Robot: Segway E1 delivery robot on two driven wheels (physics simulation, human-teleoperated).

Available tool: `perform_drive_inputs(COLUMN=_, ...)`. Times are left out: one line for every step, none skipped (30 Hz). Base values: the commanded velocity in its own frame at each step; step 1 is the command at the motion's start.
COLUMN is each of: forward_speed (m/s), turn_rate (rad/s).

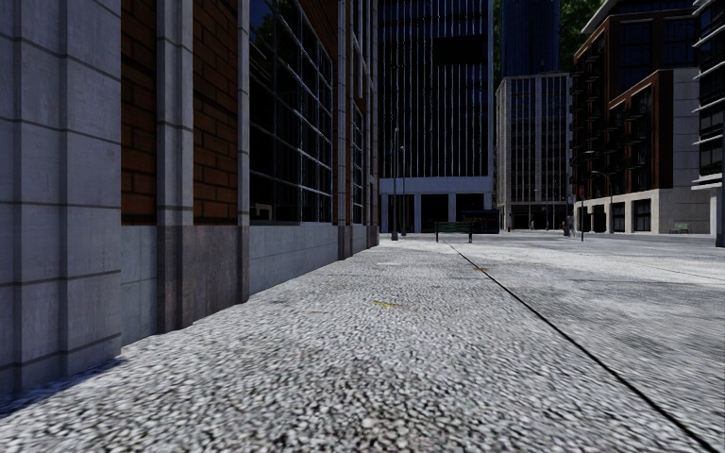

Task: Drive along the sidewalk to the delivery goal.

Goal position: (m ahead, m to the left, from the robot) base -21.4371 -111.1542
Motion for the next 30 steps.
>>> perform_drive_inputs(forward_speed=0.0, turn_rate=0.0)
perform_drive_inputs(forward_speed=0.0, turn_rate=0.0)
perform_drive_inputs(forward_speed=0.0, turn_rate=0.0)
perform_drive_inputs(forward_speed=0.0, turn_rate=0.0)
perform_drive_inputs(forward_speed=0.0, turn_rate=0.0)
perform_drive_inputs(forward_speed=0.0, turn_rate=0.0)
perform_drive_inputs(forward_speed=0.0, turn_rate=0.0)
perform_drive_inputs(forward_speed=0.0, turn_rate=0.0)
perform_drive_inputs(forward_speed=0.0, turn_rate=0.0)
perform_drive_inputs(forward_speed=0.0, turn_rate=0.0)
perform_drive_inputs(forward_speed=0.0, turn_rate=0.0)
perform_drive_inputs(forward_speed=0.0, turn_rate=0.0)
perform_drive_inputs(forward_speed=0.0, turn_rate=0.0)
perform_drive_inputs(forward_speed=0.0, turn_rate=0.0)
perform_drive_inputs(forward_speed=0.0, turn_rate=0.0)
perform_drive_inputs(forward_speed=0.0, turn_rate=0.0)
perform_drive_inputs(forward_speed=0.0, turn_rate=0.0)
perform_drive_inputs(forward_speed=0.0, turn_rate=0.0)
perform_drive_inputs(forward_speed=0.0, turn_rate=0.0)
perform_drive_inputs(forward_speed=0.0, turn_rate=0.0)
perform_drive_inputs(forward_speed=0.0, turn_rate=0.0)
perform_drive_inputs(forward_speed=0.0, turn_rate=0.0)
perform_drive_inputs(forward_speed=0.0, turn_rate=0.0)
perform_drive_inputs(forward_speed=0.0, turn_rate=0.0)
perform_drive_inputs(forward_speed=0.0, turn_rate=0.0)
perform_drive_inputs(forward_speed=0.0, turn_rate=0.0)
perform_drive_inputs(forward_speed=0.0, turn_rate=0.0)
perform_drive_inputs(forward_speed=0.0, turn_rate=0.0)
perform_drive_inputs(forward_speed=0.0, turn_rate=0.0)
perform_drive_inputs(forward_speed=0.0, turn_rate=0.0)
